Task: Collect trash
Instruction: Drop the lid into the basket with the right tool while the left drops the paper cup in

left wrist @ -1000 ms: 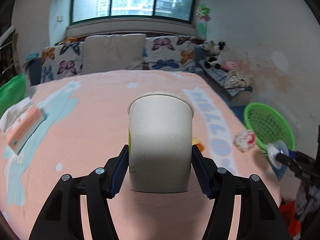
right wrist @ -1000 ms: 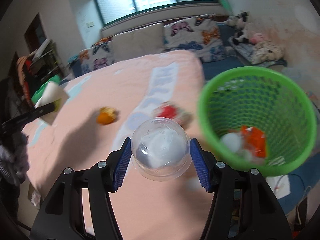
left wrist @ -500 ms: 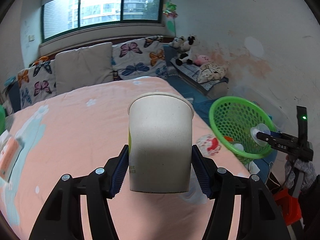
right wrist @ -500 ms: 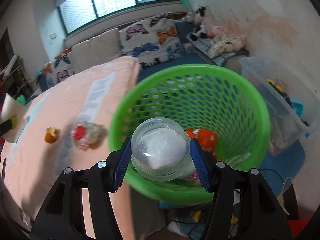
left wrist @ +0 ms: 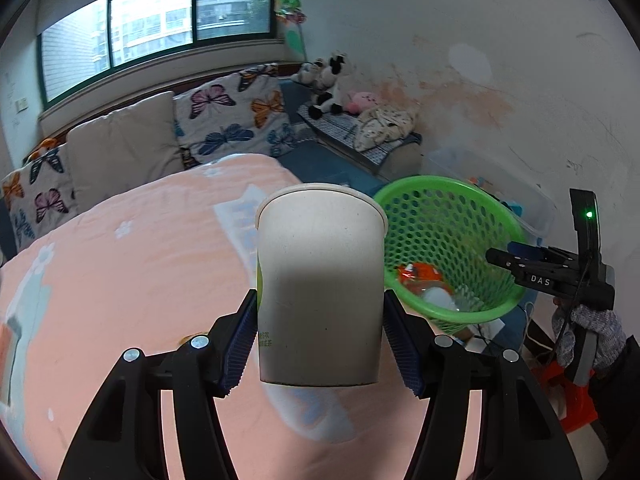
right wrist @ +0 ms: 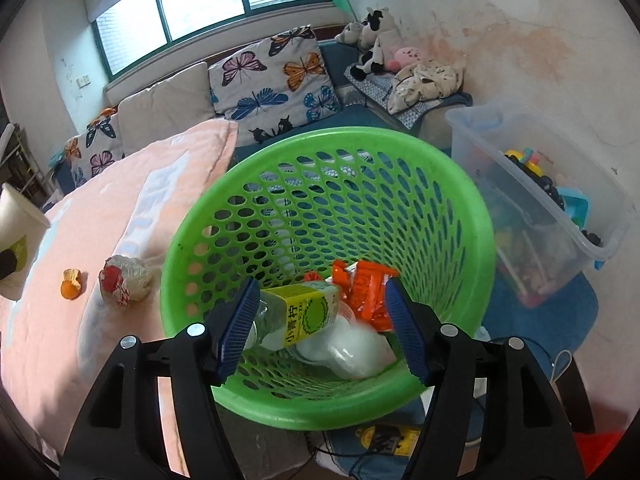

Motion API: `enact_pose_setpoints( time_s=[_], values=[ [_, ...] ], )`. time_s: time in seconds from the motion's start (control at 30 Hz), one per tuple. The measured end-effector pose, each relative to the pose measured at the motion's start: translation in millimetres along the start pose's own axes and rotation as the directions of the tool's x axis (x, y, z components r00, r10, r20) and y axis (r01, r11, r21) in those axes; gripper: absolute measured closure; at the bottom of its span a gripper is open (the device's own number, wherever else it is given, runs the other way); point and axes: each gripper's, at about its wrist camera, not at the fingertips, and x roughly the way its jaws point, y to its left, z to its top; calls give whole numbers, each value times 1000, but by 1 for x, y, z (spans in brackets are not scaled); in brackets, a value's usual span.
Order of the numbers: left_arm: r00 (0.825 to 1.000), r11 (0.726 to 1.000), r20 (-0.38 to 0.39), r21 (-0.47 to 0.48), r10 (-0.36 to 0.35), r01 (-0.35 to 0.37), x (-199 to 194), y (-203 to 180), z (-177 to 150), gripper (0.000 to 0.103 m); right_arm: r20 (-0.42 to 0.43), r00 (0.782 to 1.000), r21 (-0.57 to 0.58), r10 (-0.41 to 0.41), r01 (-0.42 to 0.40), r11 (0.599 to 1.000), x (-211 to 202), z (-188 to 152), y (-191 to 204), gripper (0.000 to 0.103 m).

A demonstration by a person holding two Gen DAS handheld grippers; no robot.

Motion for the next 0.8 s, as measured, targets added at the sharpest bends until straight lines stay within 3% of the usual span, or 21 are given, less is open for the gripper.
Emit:
enact_pose_setpoints(
  time_s=[0.8],
  values=[
    [983,979,-138,147,-121,141,91,-119,29,44,85,996,39,1,-4,999,-60,-27,-24,32]
  ],
)
